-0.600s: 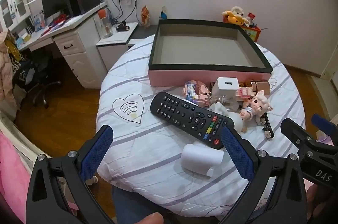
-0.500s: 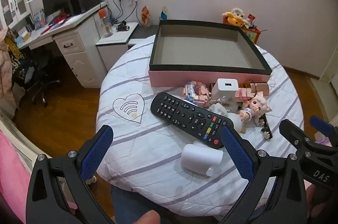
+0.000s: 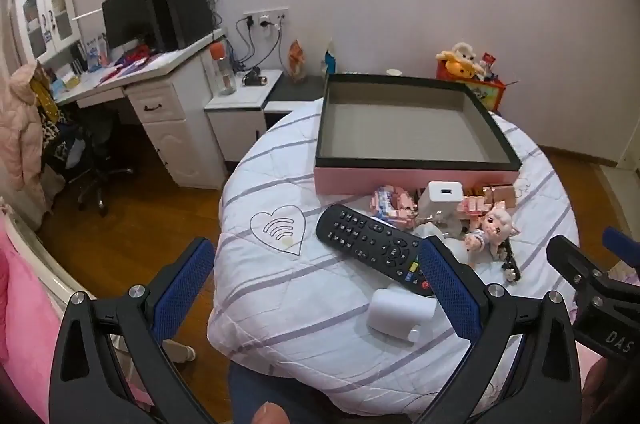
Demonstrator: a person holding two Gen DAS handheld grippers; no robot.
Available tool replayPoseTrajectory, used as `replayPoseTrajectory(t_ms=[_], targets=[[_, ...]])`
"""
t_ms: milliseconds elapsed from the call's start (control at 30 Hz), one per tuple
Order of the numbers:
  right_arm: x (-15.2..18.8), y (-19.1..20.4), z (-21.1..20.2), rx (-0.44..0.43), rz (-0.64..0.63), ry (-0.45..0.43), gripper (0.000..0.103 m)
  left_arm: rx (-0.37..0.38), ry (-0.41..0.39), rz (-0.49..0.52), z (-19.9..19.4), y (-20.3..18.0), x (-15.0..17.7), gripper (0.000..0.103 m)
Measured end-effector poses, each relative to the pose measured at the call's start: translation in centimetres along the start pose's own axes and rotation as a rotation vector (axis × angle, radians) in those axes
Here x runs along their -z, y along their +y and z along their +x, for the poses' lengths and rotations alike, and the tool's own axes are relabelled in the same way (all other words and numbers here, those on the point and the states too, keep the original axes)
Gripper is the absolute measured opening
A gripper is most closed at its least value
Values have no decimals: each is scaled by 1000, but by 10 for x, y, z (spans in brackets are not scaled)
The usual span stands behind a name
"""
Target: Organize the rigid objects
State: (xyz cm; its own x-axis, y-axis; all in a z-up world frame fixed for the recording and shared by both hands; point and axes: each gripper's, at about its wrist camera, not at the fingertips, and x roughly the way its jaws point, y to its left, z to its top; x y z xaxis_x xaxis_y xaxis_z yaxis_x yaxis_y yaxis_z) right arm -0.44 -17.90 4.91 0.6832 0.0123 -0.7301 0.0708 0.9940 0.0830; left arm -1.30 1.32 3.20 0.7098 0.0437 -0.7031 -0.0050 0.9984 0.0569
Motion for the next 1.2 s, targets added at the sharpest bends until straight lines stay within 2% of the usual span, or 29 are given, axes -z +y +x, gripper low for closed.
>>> replayPoseTrajectory(t_ms=[133, 267, 433, 1200], targets=[[1, 0, -4, 4, 2, -11, 103, 11, -3, -24, -9, 9, 0, 103], [2, 1, -11, 6, 0, -22, 103, -9, -2, -7, -11, 7, 1, 103], [3, 1, -13, 6, -3, -25, 103, 3, -7, -9, -14, 7, 3, 103], [5, 0, -17, 7, -4, -29, 103, 14, 0, -34, -15, 13, 6, 103]])
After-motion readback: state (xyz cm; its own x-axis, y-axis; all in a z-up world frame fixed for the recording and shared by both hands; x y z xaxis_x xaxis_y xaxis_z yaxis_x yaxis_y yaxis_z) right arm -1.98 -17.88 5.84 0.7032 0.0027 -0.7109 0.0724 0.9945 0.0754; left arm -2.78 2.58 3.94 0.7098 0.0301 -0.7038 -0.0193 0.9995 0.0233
